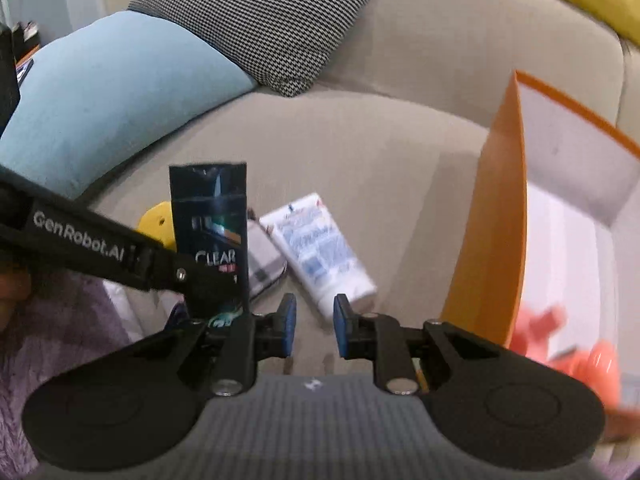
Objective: Organize rigid objects
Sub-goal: 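Grasp the black CLEAR shampoo bottle with the left tool, then lift the shampoo bottle with the left tool while the right tool grasps the white Vaseline tube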
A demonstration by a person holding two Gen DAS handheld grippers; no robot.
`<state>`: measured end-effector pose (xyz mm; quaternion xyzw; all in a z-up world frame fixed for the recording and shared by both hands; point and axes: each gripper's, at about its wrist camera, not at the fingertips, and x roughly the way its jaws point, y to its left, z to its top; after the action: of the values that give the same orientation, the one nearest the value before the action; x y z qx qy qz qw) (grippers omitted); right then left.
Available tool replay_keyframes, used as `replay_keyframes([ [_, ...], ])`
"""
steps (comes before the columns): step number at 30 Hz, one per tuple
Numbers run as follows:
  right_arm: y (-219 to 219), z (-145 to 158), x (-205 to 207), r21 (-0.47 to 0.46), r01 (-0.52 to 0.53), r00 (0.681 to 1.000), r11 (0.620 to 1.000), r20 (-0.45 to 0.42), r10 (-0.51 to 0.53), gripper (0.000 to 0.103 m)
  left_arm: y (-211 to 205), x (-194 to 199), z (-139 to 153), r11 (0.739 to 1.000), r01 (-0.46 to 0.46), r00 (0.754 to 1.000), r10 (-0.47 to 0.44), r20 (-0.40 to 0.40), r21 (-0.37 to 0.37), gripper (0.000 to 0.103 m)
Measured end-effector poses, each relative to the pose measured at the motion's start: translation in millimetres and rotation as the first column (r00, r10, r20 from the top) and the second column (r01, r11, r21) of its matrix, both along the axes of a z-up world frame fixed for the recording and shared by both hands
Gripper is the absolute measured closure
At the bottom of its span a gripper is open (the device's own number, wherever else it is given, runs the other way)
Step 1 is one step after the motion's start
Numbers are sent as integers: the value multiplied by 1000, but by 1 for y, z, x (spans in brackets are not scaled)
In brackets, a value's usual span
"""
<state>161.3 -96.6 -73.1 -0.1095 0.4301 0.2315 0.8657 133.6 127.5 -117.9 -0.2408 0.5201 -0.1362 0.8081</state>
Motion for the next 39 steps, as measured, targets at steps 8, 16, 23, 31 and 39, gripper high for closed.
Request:
replay_keyframes([
  [8, 29, -6, 37, -159, -141, 990, 977, -35, 137, 68, 32, 16, -10, 988, -112, 992, 106, -62, -105, 67],
  [16, 44, -24, 61, -199, -172, 976, 965, -167, 139, 50, 32, 27, -24, 980, -155, 982, 139, -127, -125, 67],
  [23, 44, -37, 82, -188, -116, 968, 975, -243, 68, 47, 34, 32, -33, 972, -189, 973, 165, -163, -140, 67],
  [31, 36, -39, 82, -139, -57, 963, 989, -268, 17, 51, 27, 42, -39, 966, -208, 966, 179, -186, -153, 64],
  [39, 32, -31, 66, -118, -28, 969, 993, -247, -2, 54, 14, 35, -24, 985, -148, 986, 140, -91, -86, 68],
])
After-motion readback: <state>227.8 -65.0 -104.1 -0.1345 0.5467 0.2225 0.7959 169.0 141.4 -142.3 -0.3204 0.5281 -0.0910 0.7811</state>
